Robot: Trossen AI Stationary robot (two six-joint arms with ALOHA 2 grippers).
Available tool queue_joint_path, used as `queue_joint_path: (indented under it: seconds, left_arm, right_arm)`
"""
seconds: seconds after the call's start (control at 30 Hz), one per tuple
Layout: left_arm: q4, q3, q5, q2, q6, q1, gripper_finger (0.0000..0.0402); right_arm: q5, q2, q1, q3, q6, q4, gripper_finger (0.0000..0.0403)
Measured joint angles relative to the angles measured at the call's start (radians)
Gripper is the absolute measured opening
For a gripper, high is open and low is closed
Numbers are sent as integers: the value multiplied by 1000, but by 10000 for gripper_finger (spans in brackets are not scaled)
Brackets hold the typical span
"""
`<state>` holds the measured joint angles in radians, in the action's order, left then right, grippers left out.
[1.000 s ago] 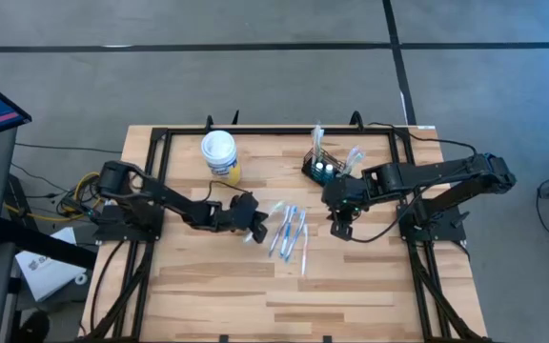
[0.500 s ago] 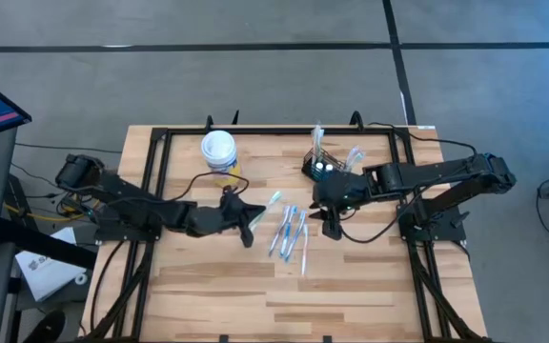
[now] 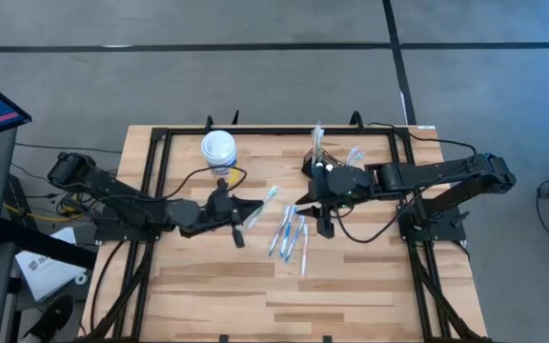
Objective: Pick & Place toothbrushing station
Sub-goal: Put the green toothbrush into the black wire organizer
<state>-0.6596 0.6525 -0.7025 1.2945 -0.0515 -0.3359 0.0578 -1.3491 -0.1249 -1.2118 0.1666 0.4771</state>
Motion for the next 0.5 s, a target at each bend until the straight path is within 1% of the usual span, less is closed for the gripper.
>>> queue_joint_path:
  seconds: [0.07, 0.23, 0.33, 0.4, 0.47, 0.5]
  left_arm:
    - [-48, 0, 17, 0, 41, -2, 0]
    - [-147, 0, 104, 0, 96, 1, 0]
    - [-192, 0, 108, 0, 136, 1, 0]
    - [-206, 0, 115, 0, 158, 1, 0]
    - [-212, 0, 130, 0, 170, 2, 0]
    - [-217, 0, 134, 0, 174, 2, 0]
  right_arm:
    - [0, 0, 0, 0, -16, -36, 117]
    - [0, 0, 0, 0, -46, -131, 117]
    - [-1, -20, 0, 0, -55, -205, 117]
    - [-3, -32, 0, 3, -75, -220, 117]
    - [-5, -61, 0, -3, -92, -290, 117]
    - [-7, -68, 0, 1, -98, -287, 117]
